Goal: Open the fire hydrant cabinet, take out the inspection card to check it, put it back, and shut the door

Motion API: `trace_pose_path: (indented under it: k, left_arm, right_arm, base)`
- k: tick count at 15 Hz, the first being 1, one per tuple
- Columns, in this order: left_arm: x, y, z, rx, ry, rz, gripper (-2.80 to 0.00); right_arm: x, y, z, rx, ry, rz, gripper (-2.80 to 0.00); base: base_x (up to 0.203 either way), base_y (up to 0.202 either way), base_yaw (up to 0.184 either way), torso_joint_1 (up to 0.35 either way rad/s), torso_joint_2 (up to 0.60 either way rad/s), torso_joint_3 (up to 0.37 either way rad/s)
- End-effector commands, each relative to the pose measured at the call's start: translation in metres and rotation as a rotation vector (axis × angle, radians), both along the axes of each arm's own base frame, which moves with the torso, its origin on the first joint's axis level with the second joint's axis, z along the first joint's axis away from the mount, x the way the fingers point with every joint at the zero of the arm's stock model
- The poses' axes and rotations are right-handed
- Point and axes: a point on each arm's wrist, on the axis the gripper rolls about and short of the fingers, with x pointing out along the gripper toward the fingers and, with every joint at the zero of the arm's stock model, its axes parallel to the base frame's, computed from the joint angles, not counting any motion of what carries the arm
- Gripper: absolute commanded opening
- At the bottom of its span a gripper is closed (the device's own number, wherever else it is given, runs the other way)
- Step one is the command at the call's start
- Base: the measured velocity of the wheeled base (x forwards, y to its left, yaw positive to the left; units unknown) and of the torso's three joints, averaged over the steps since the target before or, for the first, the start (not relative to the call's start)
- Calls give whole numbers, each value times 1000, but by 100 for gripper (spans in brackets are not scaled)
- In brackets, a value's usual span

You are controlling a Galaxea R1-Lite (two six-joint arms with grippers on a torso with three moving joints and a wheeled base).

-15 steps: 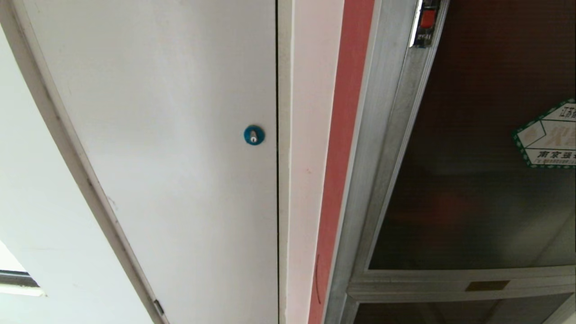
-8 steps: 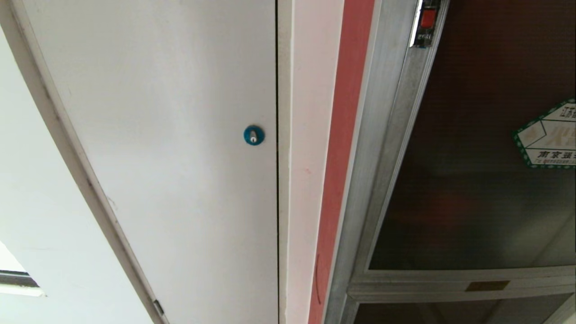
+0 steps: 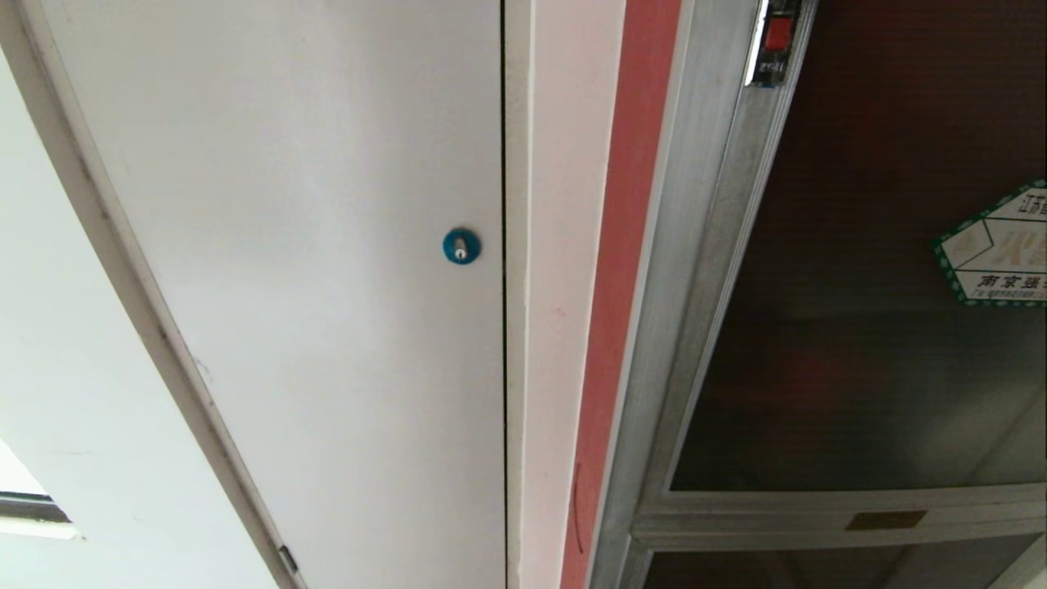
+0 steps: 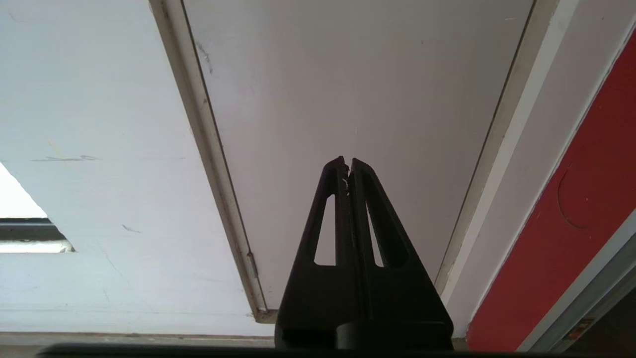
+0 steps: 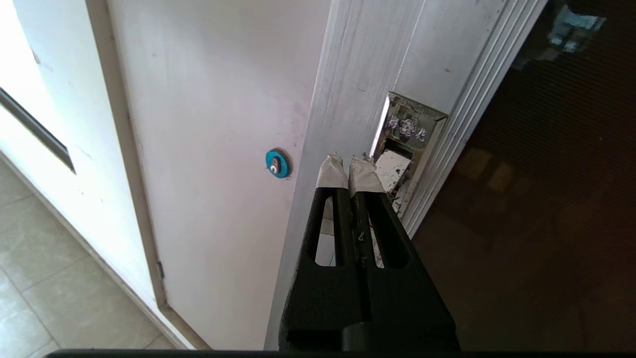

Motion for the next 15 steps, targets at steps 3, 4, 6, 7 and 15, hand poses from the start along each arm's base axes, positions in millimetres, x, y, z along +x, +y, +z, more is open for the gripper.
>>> trace_pose_path:
  k: [3,4,6,7,15]
  left_arm:
    - [1,0,-2,0,7,0,-280]
    - [1,0,-2,0,7,0,-280]
    - [1,0,-2,0,7,-1,-280]
    - [1,0,-2,0,7,0,-280]
    - [1,0,-2,0,7,0,-280]
  right_arm:
    - [1,-1,-1,-4,6,-6,-280]
    - [1,-1,-2,-4,7,-24,-280]
    - [2,-1,-3,-8,13,-36,-280]
    - [2,0,-5,-11,18,-36,-280]
    - [4,-1,-7,-13,28,-42,-280]
  base:
    - [0,0,0,0,0,0]
    - [0,0,0,0,0,0]
    - [0,0,0,0,0,0]
    - [0,0,0,0,0,0]
    - [0,0,0,0,0,0]
